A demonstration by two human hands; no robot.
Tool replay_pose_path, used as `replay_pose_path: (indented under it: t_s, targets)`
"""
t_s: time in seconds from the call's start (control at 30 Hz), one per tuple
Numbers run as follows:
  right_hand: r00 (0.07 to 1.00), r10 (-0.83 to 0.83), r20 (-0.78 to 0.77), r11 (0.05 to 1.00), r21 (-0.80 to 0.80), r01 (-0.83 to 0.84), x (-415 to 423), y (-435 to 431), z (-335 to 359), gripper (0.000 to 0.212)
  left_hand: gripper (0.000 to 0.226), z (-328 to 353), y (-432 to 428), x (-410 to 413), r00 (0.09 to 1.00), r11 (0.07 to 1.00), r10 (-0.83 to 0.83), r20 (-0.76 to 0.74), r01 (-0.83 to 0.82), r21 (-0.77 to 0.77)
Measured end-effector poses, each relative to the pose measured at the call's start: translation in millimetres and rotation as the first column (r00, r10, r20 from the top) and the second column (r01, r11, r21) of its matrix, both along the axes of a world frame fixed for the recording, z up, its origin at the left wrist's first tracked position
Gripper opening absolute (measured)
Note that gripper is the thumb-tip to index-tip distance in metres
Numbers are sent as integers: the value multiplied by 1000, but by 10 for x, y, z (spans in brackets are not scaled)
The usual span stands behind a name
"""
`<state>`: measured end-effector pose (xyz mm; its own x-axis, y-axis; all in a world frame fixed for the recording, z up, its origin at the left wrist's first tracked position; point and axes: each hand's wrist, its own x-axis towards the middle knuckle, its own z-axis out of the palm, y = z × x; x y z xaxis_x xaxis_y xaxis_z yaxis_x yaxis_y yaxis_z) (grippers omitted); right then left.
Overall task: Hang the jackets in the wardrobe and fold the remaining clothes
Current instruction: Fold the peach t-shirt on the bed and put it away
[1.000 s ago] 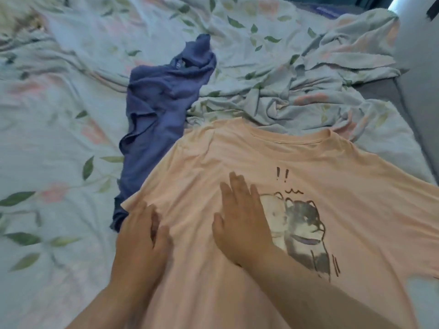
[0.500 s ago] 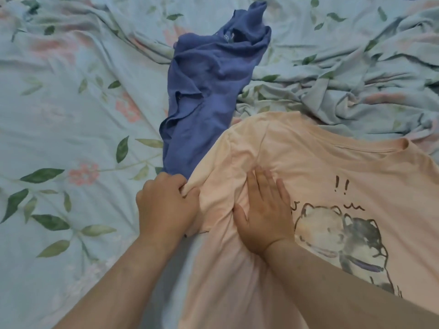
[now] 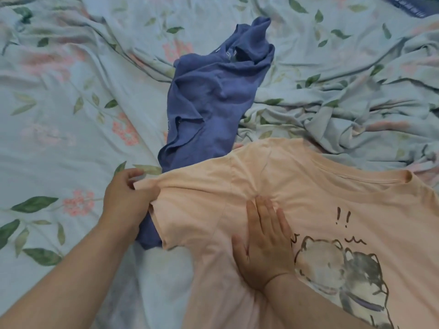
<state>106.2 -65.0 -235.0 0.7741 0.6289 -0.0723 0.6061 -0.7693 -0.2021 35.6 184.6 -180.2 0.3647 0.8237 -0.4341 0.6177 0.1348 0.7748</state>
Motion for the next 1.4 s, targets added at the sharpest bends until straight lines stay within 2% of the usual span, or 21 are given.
replay_pose_path:
  t_s: [0.03,0.1,0.17,0.2,0.27,0.33,0.43,0.5,0.53,0.57,0.63,0.7,0.8,0.9,0.97,1.03,1.17,1.23,1.33,1.37,1.4]
  targets:
    - [1000,-1,1,1000,-2,1,10,5,-3,77,37,5,-70,-50,1000,1000,-9,3,9,26]
    - [1000,-2,8,1000,-5,2,10,6,-21,76,23,42,-198,-99,991,986,-124,-48,128,111]
    - [1000,-5,12,1000,0,5,8,8,-26,76,9,102,-220,-67,964,943,-223,-146,252,219]
    - [1000,-5,16,1000,3,5,9,13,-30,76,12,138,-181,-31,941,912,-262,-213,313,265]
    - [1000,-8,17,1000,10,8,12,16,-41,76,11,235,-91,53,880,866,-323,-349,424,266]
    - [1000,-6,21,1000,20,6,15,18,-52,77,12,340,-30,106,852,842,-350,-390,468,267]
    - [1000,-4,15,1000,29,4,18,20,-54,76,18,523,-15,170,885,886,-360,-294,423,188]
    - [1000,-4,13,999,32,4,26,7,-57,76,22,590,3,224,912,934,-338,-231,355,34]
    - [1000,1,12,1000,29,-1,25,2,-55,76,23,621,15,239,935,951,-307,-179,295,-89]
    - [1000,5,11,1000,28,-6,21,4,-46,76,20,645,30,239,961,943,-254,-110,221,-248]
    - [1000,5,3,999,34,-5,17,3,-12,77,9,684,12,203,987,837,-155,-31,115,-535]
    - [1000,-1,-27,999,45,2,16,3,44,76,12,690,-23,135,988,763,-152,-16,107,-637]
    - [995,-2,-97,999,35,6,12,-9,137,78,14,704,-81,51,992,767,-80,93,121,-630]
    - [970,27,-243,999,25,-22,123,-29,232,76,10,793,-146,36,947,728,149,284,89,-680]
    - [936,55,-349,997,-33,-71,261,-32,379,76,15,845,-237,85,954,784,78,291,122,-608]
    - [897,31,-440,1000,11,-30,373,-57,589,75,19,888,-357,205,956,865,-45,289,182,-467]
    - [917,-52,-395,975,180,133,308,-421,867,62,20,933,-838,583,944,919,-199,264,274,-284]
    - [920,-126,-372,955,207,214,164,-713,891,56,13,902,-1233,762,945,896,-234,227,300,-327]
    - [896,-255,-362,923,183,337,-33,-1147,809,48,8,823,-1707,884,945,800,-182,273,304,-518]
    - [885,-288,-365,918,160,364,-92,-1280,760,47,10,757,-1757,866,942,817,-169,290,299,-493]
    - [876,-306,-372,915,139,378,-149,-1400,716,45,14,677,-1740,807,932,877,-199,302,307,-370]
